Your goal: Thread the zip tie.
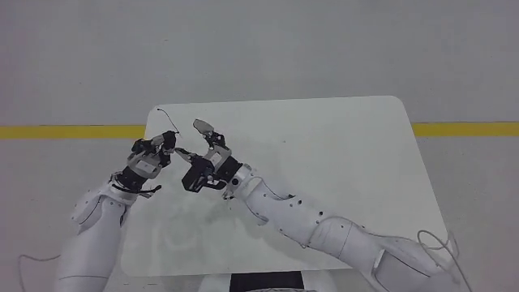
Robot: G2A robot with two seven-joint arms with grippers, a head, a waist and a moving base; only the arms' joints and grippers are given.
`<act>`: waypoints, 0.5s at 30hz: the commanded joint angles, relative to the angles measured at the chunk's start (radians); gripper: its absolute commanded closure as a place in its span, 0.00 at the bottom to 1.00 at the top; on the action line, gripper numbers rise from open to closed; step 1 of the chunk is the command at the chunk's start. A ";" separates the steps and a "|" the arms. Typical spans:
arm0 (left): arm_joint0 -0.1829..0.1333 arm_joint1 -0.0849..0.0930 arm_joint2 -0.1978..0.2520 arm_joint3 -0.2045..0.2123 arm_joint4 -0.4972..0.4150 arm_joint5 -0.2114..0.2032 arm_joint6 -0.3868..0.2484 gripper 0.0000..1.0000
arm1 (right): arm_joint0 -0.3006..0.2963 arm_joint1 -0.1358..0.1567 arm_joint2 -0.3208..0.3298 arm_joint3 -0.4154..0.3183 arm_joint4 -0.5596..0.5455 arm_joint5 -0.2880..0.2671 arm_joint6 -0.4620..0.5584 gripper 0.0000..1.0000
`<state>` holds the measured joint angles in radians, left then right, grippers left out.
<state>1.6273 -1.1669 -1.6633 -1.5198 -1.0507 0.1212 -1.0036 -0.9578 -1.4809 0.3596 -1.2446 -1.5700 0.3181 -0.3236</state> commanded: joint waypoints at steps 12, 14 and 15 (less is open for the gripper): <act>0.000 0.000 0.000 0.000 0.000 0.000 0.000 1.00 | -0.003 -0.022 0.015 0.028 0.000 -0.024 -0.009 0.85; 0.000 0.000 0.000 0.000 0.000 0.000 0.000 1.00 | -0.003 -0.024 0.016 0.030 0.000 -0.027 -0.009 0.84; 0.000 0.000 0.000 0.000 0.000 0.000 0.000 1.00 | -0.002 -0.026 0.017 0.032 0.000 -0.028 -0.009 0.83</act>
<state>1.6273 -1.1669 -1.6633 -1.5198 -1.0507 0.1212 -1.0036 -0.9603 -1.5055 0.3761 -1.2143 -1.5700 0.2911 -0.3327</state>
